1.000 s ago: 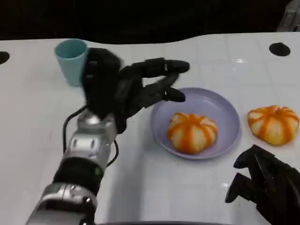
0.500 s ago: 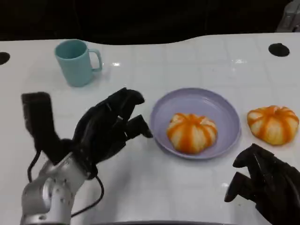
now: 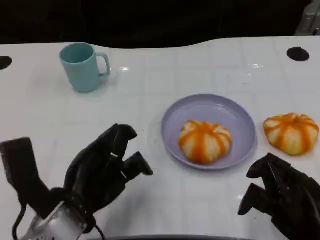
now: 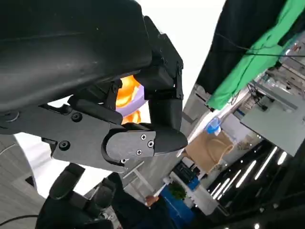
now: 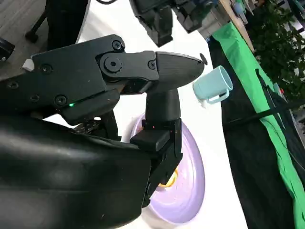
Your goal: Grasp the bread from the table and place it into the plate.
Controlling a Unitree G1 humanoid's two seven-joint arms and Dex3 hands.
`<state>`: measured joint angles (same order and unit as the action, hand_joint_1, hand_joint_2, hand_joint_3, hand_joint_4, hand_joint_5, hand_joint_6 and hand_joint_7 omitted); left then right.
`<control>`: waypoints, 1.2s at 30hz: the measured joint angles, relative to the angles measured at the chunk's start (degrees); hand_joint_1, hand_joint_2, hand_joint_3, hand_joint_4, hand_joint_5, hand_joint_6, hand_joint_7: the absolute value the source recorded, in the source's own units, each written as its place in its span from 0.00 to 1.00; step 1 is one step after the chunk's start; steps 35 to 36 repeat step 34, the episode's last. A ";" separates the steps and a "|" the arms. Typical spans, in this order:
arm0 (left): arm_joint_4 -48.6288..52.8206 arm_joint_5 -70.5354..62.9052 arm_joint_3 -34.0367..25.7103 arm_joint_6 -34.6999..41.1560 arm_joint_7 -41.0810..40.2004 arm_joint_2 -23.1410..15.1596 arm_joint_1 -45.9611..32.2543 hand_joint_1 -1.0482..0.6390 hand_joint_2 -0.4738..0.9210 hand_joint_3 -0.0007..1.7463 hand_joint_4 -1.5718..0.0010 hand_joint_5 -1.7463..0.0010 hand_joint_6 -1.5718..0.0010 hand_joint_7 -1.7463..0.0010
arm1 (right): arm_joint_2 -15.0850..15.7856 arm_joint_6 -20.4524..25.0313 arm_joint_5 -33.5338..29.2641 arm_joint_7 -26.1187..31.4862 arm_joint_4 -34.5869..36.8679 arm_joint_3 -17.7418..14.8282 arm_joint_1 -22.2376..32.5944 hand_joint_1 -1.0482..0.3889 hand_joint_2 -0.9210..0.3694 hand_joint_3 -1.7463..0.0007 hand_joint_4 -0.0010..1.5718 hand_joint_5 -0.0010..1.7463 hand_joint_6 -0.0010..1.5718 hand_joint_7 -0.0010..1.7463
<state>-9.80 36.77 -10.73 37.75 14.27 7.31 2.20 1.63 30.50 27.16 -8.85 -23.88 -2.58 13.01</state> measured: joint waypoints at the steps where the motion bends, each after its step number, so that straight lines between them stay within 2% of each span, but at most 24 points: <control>1: -0.48 0.00 0.10 -0.01 -0.25 0.01 -0.64 0.30 1.00 0.30 0.53 0.00 0.67 0.08 | 0.00 0.05 0.00 0.05 -0.04 0.03 0.00 0.43 0.00 0.76 0.42 1.00 0.33 0.91; 13: -2.25 -0.75 2.15 -1.03 -2.02 -0.57 -6.27 0.30 1.00 0.28 0.54 0.00 0.66 0.09 | 0.09 0.16 0.07 0.02 -1.08 -0.10 0.16 0.42 0.00 0.78 0.41 1.00 0.33 0.90; 22: -2.16 -2.44 3.41 -3.51 -2.01 -0.94 -6.76 0.30 1.00 0.27 0.52 0.00 0.65 0.08 | 0.17 0.17 0.11 -0.26 -1.23 -0.78 0.32 0.42 0.00 0.79 0.40 1.00 0.33 0.89; 25: -1.83 -2.63 3.55 -4.18 -2.01 -1.09 -6.75 0.30 1.00 0.27 0.52 0.00 0.66 0.05 | 0.20 0.17 0.22 -0.42 -1.22 -1.02 0.32 0.42 0.00 0.79 0.40 1.00 0.34 0.89; 36: -0.75 -2.62 4.07 -5.35 -1.85 -1.33 -6.55 0.30 1.00 0.27 0.52 0.00 0.65 0.07 | 0.21 0.05 0.04 -1.17 -0.82 -1.05 0.32 0.42 0.00 0.78 0.42 1.00 0.35 0.90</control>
